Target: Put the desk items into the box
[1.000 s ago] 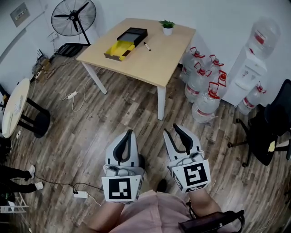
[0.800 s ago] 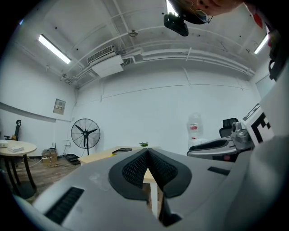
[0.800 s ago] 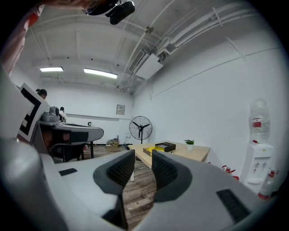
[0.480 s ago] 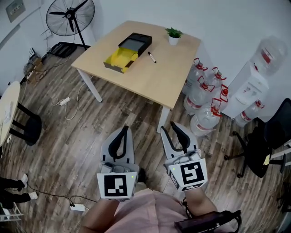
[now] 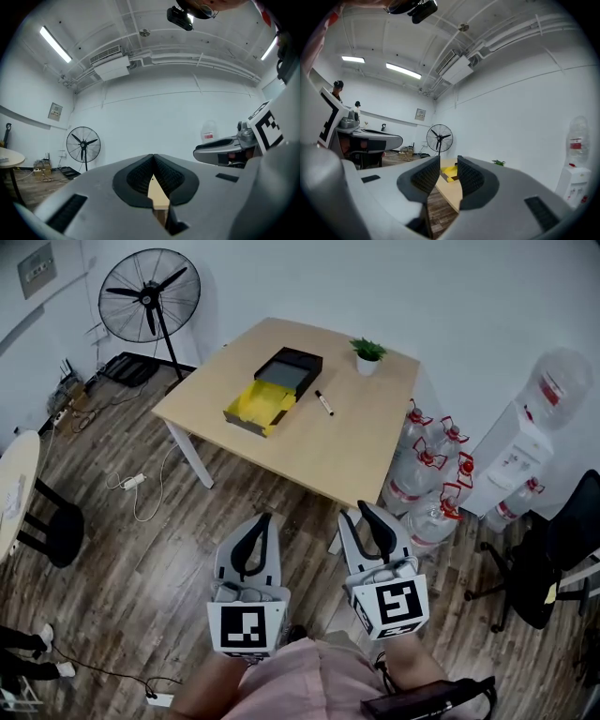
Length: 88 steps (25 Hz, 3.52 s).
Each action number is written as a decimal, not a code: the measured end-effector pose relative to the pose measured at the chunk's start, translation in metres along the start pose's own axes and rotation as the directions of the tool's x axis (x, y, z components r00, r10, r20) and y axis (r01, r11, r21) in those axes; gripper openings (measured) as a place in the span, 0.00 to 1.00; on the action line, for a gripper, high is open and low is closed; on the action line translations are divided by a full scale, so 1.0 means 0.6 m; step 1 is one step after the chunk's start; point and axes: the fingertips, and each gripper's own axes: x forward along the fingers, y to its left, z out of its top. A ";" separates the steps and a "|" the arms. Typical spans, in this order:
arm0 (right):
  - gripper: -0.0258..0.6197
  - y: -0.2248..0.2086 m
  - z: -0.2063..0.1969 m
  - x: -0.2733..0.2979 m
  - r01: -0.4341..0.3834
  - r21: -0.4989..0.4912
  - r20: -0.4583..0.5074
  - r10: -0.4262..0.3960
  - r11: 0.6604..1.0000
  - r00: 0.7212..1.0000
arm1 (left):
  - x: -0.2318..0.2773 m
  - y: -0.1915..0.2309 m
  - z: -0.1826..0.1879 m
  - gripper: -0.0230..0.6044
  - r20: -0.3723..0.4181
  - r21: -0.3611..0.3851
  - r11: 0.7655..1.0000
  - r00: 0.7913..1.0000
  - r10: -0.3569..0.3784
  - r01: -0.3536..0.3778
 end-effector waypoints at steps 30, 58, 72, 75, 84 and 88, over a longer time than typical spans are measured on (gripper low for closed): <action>0.22 -0.281 -0.075 0.334 0.052 0.110 -0.042 -0.047 0.993 0.998 | 0.420 0.043 -0.067 0.05 -0.135 0.076 0.996 0.990 -0.030 0.040; 0.22 -0.369 -0.100 0.586 0.057 0.049 -0.129 -0.051 0.997 0.990 | 0.652 0.159 -0.103 0.05 -0.131 0.012 0.999 0.991 -0.030 0.032; 0.22 -0.386 -0.254 0.721 0.100 0.070 -0.336 -0.071 0.993 0.939 | 0.778 0.231 -0.237 0.05 -0.269 -0.055 0.994 0.958 -0.101 0.089; 0.22 -0.389 -0.296 0.742 0.102 0.066 -0.385 -0.069 0.993 0.920 | 0.798 0.247 -0.273 0.05 -0.309 -0.072 0.993 0.945 -0.107 0.089; 0.22 -0.396 -0.400 0.807 0.108 0.082 -0.484 -0.056 0.991 0.873 | 0.852 0.274 -0.359 0.05 -0.397 -0.115 0.988 0.908 -0.138 0.100; 0.22 -0.402 -0.450 0.818 0.114 0.089 -0.536 -0.049 0.989 0.843 | 0.862 0.282 -0.397 0.05 -0.440 -0.125 0.987 0.886 -0.149 0.104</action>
